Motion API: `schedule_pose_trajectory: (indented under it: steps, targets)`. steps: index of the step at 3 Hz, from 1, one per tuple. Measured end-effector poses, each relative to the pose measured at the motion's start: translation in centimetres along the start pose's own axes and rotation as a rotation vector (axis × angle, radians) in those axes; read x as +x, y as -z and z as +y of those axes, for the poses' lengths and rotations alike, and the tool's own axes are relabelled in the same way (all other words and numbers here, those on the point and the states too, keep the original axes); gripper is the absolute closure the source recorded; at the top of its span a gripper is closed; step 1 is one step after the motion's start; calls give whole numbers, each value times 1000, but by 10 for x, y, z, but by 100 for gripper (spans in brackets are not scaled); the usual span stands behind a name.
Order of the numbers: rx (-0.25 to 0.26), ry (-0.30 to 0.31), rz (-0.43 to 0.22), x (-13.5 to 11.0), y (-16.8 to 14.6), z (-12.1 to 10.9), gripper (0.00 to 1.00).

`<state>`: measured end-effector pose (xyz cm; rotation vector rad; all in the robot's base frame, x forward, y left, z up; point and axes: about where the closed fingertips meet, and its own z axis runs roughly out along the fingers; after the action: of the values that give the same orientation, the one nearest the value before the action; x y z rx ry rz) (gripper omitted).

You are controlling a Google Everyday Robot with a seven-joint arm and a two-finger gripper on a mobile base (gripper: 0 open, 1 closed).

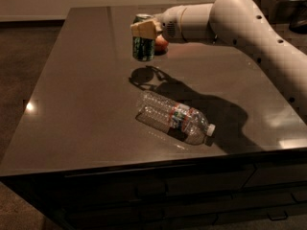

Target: Place green can upright

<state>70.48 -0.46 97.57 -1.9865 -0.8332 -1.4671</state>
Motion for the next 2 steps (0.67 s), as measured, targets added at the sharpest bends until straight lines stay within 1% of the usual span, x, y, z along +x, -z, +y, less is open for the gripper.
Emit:
schedule_pose_trajectory:
  steps: [1, 2]
  targets:
    - [10, 46, 15, -11, -3, -11, 100]
    - [5, 58, 25, -21, -6, -18, 100]
